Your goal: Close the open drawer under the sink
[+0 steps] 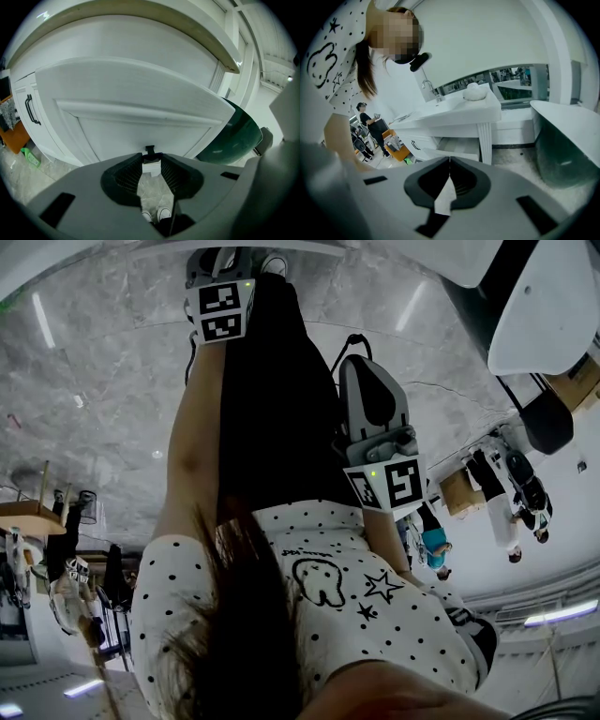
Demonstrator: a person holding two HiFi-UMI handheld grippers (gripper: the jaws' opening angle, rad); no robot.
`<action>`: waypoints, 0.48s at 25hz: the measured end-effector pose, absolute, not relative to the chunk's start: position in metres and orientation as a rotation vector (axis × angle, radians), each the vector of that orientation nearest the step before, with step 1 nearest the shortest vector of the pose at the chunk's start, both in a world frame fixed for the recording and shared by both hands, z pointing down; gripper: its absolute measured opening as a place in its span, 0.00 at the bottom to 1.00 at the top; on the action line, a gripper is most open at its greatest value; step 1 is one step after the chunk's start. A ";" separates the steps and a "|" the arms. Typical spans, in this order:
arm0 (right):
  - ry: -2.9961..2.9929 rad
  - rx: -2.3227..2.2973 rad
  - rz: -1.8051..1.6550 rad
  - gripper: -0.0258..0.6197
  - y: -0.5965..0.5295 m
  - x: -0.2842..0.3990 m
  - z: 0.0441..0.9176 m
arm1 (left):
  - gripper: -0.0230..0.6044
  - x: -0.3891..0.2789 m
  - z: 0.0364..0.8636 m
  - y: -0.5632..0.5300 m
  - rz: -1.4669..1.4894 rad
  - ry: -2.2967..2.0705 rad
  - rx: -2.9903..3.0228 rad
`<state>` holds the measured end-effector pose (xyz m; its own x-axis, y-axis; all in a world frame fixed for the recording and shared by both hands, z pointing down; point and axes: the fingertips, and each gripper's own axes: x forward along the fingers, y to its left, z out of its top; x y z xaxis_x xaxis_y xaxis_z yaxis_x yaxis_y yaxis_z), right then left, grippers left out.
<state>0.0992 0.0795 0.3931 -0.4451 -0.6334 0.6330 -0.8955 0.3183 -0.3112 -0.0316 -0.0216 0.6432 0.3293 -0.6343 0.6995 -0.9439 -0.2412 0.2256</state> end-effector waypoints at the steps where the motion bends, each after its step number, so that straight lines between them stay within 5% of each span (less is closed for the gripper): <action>1: -2.195 1.357 0.902 0.06 0.080 0.099 0.393 | 0.23 -0.032 0.643 -0.022 0.634 -1.385 1.969; 12: -2.196 1.354 0.905 0.06 0.076 0.098 0.394 | 0.23 -0.035 0.643 -0.028 0.625 -1.395 1.959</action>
